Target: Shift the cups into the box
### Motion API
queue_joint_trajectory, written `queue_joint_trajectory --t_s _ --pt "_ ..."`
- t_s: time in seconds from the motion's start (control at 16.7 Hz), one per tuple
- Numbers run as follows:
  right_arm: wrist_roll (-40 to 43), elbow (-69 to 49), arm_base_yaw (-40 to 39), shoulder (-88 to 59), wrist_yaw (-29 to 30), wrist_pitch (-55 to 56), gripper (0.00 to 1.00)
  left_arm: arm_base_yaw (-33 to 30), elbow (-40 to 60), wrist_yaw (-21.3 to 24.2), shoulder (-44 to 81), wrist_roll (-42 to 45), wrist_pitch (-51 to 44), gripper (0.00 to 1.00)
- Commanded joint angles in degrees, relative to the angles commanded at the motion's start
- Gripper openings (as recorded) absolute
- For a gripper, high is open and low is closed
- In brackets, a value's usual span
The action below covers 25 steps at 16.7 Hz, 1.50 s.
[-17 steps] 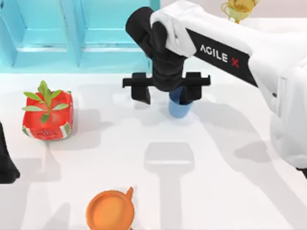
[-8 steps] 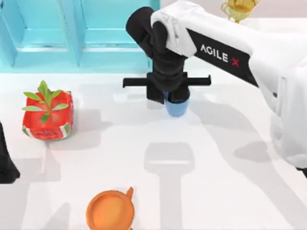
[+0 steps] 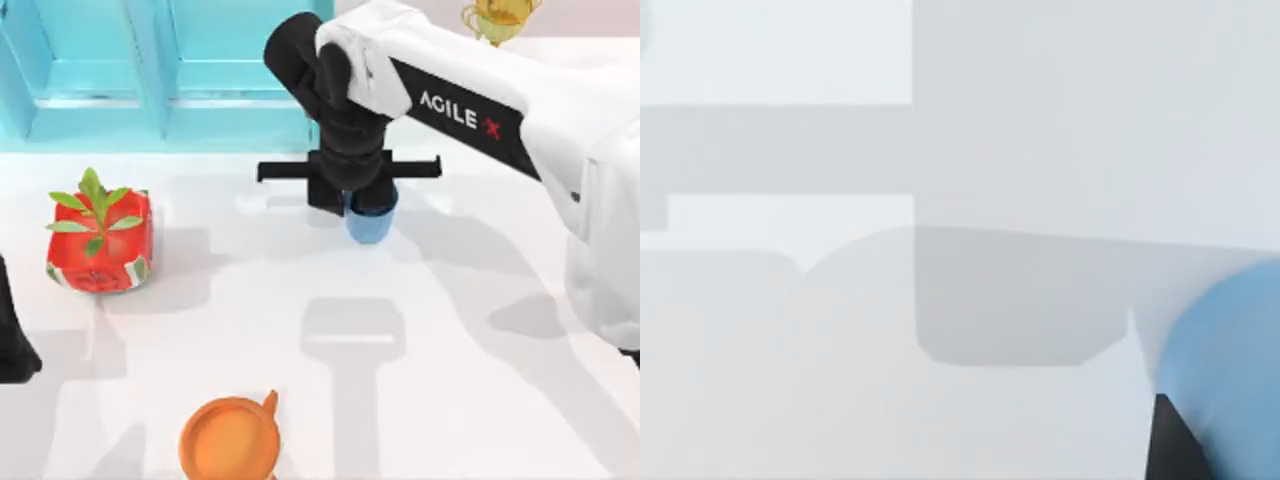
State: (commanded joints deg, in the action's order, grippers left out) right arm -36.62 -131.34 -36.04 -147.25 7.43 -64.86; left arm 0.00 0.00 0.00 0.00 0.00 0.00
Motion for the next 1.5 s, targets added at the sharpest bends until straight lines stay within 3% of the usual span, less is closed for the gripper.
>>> queue_joint_trajectory --t_s 0.54,1.02,1.2,1.5 --pt "9.1 8.1 9.0 16.1 -1.8 -6.9 0.0 0.0 0.0 0.0 0.0 0.0 0.0 1.0" --pt "11.9 10.1 11.6 18.9 -1.9 -7.8 0.0 0.0 0.0 0.0 0.0 0.0 0.0 1.0" --pt "19.1 15.4 18.9 23.8 -2.4 -8.6 0.0 0.0 0.0 0.0 0.0 0.0 0.0 1.0" --pt "40.1 29.3 39.8 36.3 -3.7 -10.4 0.0 0.0 0.0 0.0 0.0 0.0 0.0 1.0"
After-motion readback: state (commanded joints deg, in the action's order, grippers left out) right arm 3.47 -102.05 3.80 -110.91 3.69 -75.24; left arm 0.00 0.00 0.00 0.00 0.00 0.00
